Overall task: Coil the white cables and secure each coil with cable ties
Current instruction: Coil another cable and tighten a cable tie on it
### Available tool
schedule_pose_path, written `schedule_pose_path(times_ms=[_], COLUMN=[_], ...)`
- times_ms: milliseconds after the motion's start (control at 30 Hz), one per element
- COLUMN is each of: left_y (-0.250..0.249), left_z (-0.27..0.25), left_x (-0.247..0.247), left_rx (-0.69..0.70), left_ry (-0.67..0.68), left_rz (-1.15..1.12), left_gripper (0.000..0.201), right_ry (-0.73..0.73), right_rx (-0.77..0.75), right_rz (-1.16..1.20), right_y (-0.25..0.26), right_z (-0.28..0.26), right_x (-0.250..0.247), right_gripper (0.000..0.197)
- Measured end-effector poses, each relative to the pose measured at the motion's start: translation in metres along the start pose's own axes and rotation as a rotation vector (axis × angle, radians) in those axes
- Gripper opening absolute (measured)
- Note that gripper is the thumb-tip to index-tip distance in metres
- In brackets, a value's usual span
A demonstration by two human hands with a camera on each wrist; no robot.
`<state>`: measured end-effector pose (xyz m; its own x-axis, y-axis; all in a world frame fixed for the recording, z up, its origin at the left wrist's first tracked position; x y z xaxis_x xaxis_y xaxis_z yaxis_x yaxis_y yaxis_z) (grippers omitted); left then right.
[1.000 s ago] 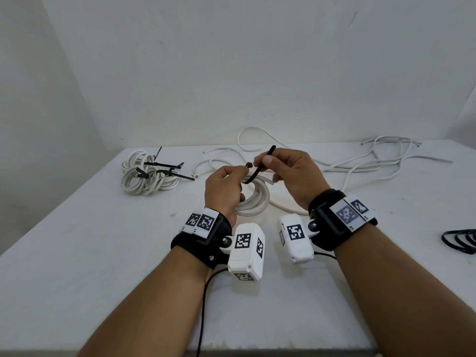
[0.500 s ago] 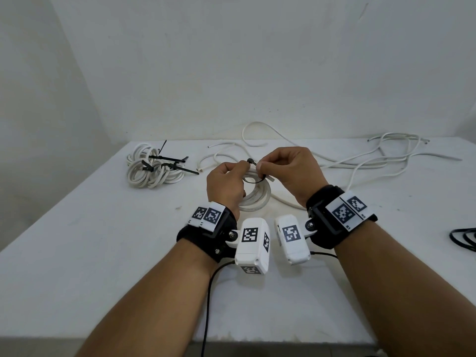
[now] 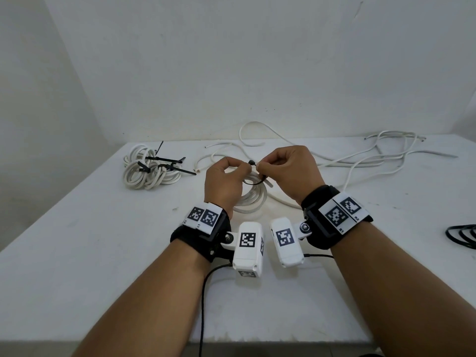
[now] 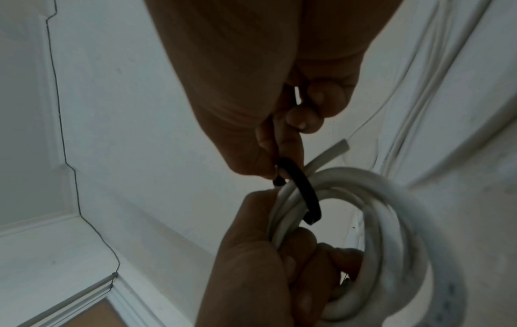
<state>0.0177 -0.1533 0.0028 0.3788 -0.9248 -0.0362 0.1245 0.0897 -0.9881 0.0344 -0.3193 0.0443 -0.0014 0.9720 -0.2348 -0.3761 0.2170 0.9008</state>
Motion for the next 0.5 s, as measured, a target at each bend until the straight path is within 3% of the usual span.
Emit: schedule_pose_path(times_ms=[133, 300, 400, 500], left_y=[-0.013, -0.009, -0.004, -0.004], left_z=[-0.005, -0.005, -0.009, -0.014], left_x=[0.009, 0.011, 0.019, 0.029], left_rx=[0.120, 0.065, 0.018, 0.001], left_ry=[0.101, 0.127, 0.201, 0.276], left_rz=[0.094, 0.073, 0.031, 0.022], left_gripper=[0.002, 0.008, 0.012, 0.015], right_ry=[-0.008, 0.041, 0.158, 0.171], right_rx=[-0.008, 0.000, 0.168, 0.245], right_rz=[-0.034, -0.111, -0.053, 0.147], right_y=[-0.002, -0.004, -0.022, -0.031], right_z=[0.002, 0.006, 0.004, 0.003], right_x=[-0.002, 0.000, 0.004, 0.001], right_gripper=[0.008, 0.019, 0.034, 0.026])
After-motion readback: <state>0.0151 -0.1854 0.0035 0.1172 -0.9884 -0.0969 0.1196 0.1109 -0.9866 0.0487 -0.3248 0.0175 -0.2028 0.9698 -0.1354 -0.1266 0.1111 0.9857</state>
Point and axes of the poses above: each hand's wrist, its own z-axis towards the middle knuckle, its own x-axis out of the palm, y = z × x, the point moved 10 cm from there along z, towards the middle knuckle, and after that the axes turned 5 degrees about z, right-handed, at the moved point
